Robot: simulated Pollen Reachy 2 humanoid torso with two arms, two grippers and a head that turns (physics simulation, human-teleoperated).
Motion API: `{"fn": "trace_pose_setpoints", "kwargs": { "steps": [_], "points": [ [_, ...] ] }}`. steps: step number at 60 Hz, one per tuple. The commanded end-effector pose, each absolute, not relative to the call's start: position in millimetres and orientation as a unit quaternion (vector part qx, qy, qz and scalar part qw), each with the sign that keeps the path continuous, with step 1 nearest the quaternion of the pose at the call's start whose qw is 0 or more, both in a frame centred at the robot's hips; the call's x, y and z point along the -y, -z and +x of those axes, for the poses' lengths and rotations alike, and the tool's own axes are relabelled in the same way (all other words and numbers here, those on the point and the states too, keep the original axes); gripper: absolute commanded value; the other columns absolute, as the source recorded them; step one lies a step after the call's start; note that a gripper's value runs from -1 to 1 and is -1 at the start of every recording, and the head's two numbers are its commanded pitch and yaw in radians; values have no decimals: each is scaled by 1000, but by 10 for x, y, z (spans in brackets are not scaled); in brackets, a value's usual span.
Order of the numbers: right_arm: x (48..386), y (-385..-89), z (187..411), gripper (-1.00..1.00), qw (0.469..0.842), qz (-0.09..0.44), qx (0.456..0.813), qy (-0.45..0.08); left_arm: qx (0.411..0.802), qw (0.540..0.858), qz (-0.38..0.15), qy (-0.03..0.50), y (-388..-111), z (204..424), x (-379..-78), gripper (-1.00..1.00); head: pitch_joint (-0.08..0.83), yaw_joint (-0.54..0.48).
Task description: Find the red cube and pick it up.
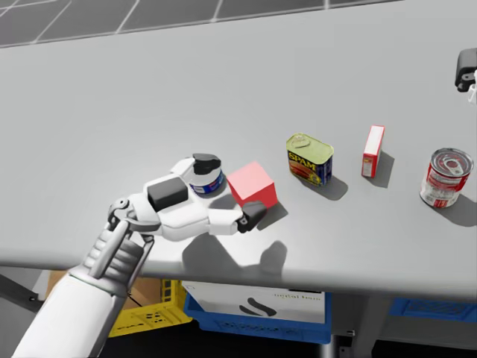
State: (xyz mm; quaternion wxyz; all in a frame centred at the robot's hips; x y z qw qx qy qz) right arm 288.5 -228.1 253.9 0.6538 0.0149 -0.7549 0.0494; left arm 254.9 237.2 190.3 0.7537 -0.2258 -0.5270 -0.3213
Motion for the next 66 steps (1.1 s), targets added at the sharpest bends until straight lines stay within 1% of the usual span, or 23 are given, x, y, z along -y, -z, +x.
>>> {"fn": "trace_pose_setpoints", "kwargs": {
  "steps": [1,4,12,20,26,27,28,29,30,31,37,41,45,46,56,59,60,66],
  "points": [
    [2266,-2529,2887,-1000,654,18,755,-48,513,761,-224,329,-1795,2737,-2240,-1000,737,252],
    [2264,-2529,2884,-1000,653,16,755,-48,509,764,-218,331,-1754,2804,-2187,-1000,738,251],
    [2266,-2533,2878,-1000,653,17,756,-48,503,771,-210,329,-1698,2885,-2112,-1000,738,246],
    [2271,-2537,2878,-1000,652,18,756,-47,495,777,-199,334,-1630,2923,-2058,-1000,737,239],
    [2275,-2537,2878,-1000,652,19,756,-46,488,778,-193,346,-1575,2906,-2037,-1000,733,238],
    [2275,-2537,2878,-1000,652,19,756,-46,487,778,-190,349,-1567,2898,-2034,-638,732,237],
    [2275,-2537,2877,-1000,652,19,757,-46,489,777,-189,348,-1565,2887,-2036,-4,730,237],
    [2274,-2537,2876,-1000,652,18,757,-46,488,777,-189,350,-1562,2884,-2034,793,730,237],
    [2274,-2538,2875,-1000,652,18,757,-46,488,776,-190,351,-1563,2876,-2034,916,730,237],
    [2274,-2538,2874,-1000,652,18,757,-46,487,775,-190,354,-1563,2867,-2033,997,729,237],
    [2276,-2538,2874,-1000,652,18,757,-45,490,774,-186,357,-1565,2852,-2030,1000,718,238],
    [2277,-2537,2874,-1000,651,17,757,-45,492,772,-183,360,-1562,2850,-2031,1000,687,240],
    [2278,-2538,2874,-1000,651,18,758,-44,494,770,-181,362,-1557,2849,-2032,1000,635,239],
    [2278,-2539,2873,-1000,651,17,758,-43,495,769,-180,362,-1556,2848,-2032,1000,603,238],
    [2279,-2539,2877,-1000,646,13,762,-39,502,764,-176,365,-1574,2833,-2042,1000,453,236],
    [2268,-2540,2868,-1000,645,21,763,-42,504,763,-177,364,-1590,2828,-2044,1000,429,235],
    [2265,-2541,2868,-1000,645,28,762,-44,507,761,-180,362,-1617,2821,-2047,1000,409,234],
    [2266,-2537,2878,-1000,643,26,764,-42,516,755,-179,363,-1706,2803,-2049,1000,372,231]
  ]
}}
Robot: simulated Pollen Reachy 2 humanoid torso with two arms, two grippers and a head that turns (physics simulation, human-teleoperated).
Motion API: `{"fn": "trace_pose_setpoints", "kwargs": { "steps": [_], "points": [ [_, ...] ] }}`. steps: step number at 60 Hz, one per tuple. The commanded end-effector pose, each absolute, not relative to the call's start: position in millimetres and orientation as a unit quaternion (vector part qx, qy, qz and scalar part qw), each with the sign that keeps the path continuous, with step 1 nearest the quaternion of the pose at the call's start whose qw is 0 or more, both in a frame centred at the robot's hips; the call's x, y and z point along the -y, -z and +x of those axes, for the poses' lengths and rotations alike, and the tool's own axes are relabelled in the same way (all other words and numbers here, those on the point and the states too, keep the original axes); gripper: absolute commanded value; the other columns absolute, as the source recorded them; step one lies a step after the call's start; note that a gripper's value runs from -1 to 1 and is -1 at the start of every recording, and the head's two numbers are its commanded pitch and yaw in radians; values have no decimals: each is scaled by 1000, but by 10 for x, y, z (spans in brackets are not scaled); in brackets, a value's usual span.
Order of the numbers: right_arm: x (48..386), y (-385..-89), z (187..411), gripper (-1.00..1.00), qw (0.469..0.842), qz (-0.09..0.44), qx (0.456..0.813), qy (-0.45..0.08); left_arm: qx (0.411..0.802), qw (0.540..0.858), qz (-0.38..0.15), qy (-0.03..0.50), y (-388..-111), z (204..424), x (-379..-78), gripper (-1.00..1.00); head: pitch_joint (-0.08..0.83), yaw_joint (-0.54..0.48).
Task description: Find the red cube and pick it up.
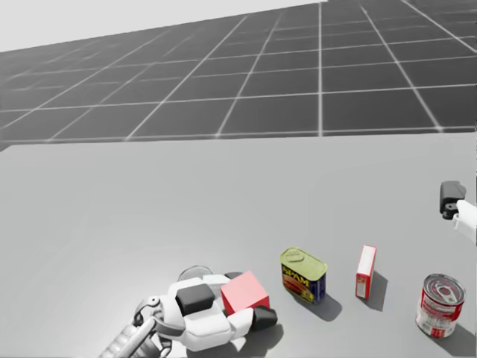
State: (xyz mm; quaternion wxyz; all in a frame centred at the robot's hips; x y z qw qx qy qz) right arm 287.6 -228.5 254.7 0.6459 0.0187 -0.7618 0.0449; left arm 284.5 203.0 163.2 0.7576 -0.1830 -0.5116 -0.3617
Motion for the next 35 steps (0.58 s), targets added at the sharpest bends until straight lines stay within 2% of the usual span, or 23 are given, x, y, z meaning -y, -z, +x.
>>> {"fn": "trace_pose_setpoints", "kwargs": {
  "steps": [1,10,19,20,23,24,35],
  "points": [
    [2268,-2537,2879,-1000,643,25,764,-41,517,754,-179,363,-1723,2800,-2049,1000,370,231],
    [2272,-2534,2887,-1000,642,23,766,-33,551,735,-166,358,-2077,2795,-2095,1000,357,227],
    [2273,-2531,2886,-1000,639,25,768,-50,599,705,-144,351,-2574,2774,-2116,1000,350,227],
    [2284,-2535,2882,-1000,641,38,764,-59,609,697,-136,353,-2697,2766,-2106,1000,348,226],
    [2292,-2536,2873,-1000,639,50,764,-69,621,687,-131,354,-2830,2755,-2091,1000,346,224],
    [2300,-2536,2863,-1000,634,54,767,-77,634,676,-124,356,-2967,2741,-2075,1000,343,221],
    [2324,-2534,2851,-1000,624,57,773,-95,702,611,-91,354,-3695,2605,-1972,1000,325,214]
  ]
}}
